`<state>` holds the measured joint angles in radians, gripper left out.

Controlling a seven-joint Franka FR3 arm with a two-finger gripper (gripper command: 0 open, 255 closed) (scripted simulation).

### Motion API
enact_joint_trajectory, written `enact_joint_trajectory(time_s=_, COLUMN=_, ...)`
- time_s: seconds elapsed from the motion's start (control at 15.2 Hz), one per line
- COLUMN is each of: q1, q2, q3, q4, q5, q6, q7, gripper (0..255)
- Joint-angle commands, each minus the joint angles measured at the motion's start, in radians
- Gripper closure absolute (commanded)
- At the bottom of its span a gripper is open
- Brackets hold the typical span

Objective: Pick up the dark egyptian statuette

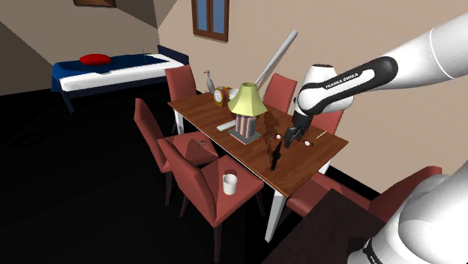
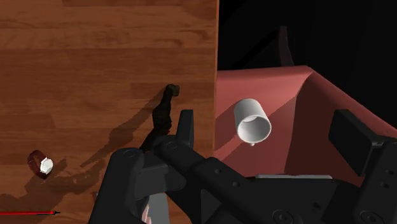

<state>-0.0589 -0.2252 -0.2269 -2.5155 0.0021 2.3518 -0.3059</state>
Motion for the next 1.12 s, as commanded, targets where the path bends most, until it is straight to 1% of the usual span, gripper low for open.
enact_joint_trajectory(time_s=0.0, q1=0.000, q2=0.079, q3=-0.021, q4=0.020, q5=0.023, q6=0.064, q7=-0.041, gripper=0)
enact_joint_trajectory(time_s=0.26, q1=-0.002, q2=0.244, q3=-0.046, q4=0.084, q5=0.102, q6=0.166, q7=-0.136, gripper=0)
enact_joint_trajectory(time_s=0.46, q1=-0.018, q2=0.369, q3=-0.045, q4=0.147, q5=0.178, q6=0.225, q7=-0.216, gripper=0)
enact_joint_trajectory(time_s=0.79, q1=-0.077, q2=0.572, q3=-0.008, q4=0.281, q5=0.294, q6=0.292, q7=-0.335, gripper=0)
enact_joint_trajectory(time_s=0.92, q1=-0.107, q2=0.650, q3=0.012, q4=0.342, q5=0.326, q6=0.310, q7=-0.371, gripper=0)
enact_joint_trajectory(time_s=1.06, q1=-0.115, q2=0.674, q3=0.023, q4=0.345, q5=0.339, q6=0.330, q7=-0.381, gripper=0)
